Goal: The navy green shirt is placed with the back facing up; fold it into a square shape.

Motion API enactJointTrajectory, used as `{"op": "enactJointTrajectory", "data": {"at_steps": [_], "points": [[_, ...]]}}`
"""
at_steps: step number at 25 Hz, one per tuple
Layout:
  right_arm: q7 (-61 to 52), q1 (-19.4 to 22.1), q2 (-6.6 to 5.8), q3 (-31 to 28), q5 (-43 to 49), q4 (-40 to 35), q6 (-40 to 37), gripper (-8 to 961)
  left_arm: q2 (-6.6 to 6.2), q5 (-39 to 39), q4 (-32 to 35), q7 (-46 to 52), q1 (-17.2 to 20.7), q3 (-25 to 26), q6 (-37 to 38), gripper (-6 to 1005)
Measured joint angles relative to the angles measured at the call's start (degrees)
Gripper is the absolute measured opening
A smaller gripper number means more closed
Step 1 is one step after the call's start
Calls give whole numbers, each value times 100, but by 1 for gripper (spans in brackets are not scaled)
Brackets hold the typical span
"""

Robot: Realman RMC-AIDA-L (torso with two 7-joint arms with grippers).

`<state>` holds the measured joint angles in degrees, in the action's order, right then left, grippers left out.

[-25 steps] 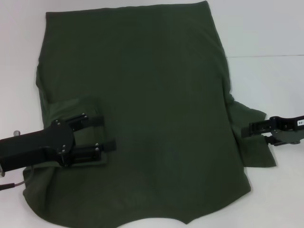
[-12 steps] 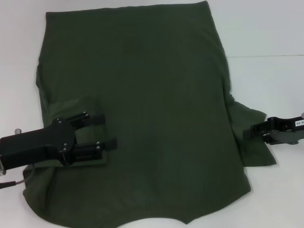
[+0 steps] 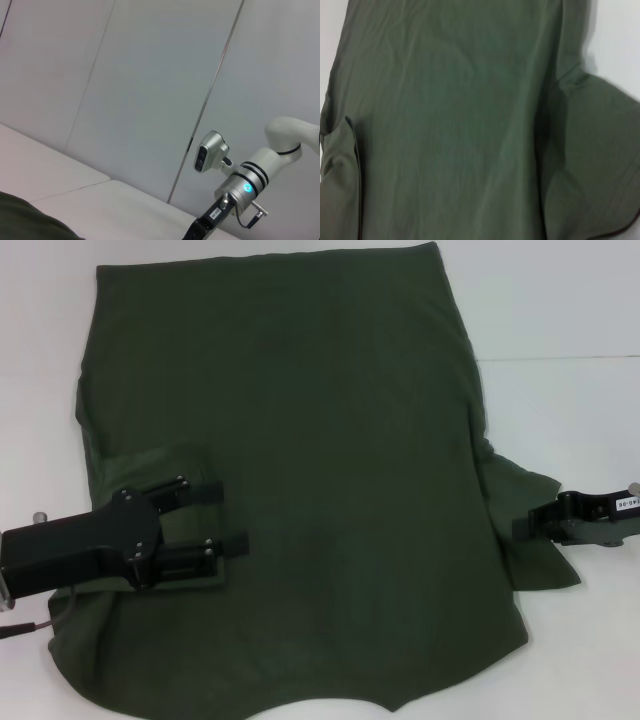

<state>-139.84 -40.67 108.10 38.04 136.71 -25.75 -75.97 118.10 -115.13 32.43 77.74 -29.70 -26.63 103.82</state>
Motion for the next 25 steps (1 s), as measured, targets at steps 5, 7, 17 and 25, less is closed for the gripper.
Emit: {"op": "enactJointTrajectory", "data": {"at_steps": [5, 7, 17, 25], "points": [[6, 15, 8, 2, 0, 0, 53, 327, 2, 12, 0, 4, 10, 0, 9, 906], [10, 22, 6, 2, -3, 0, 53, 247, 2, 16, 0, 4, 15, 0, 10, 906], [88, 52, -1, -27, -16, -2, 54, 15, 20, 18, 0, 12, 18, 0, 31, 906], [130, 52, -338, -86, -29, -77, -180, 41, 21, 18, 0, 44, 18, 9, 50, 906]]}}
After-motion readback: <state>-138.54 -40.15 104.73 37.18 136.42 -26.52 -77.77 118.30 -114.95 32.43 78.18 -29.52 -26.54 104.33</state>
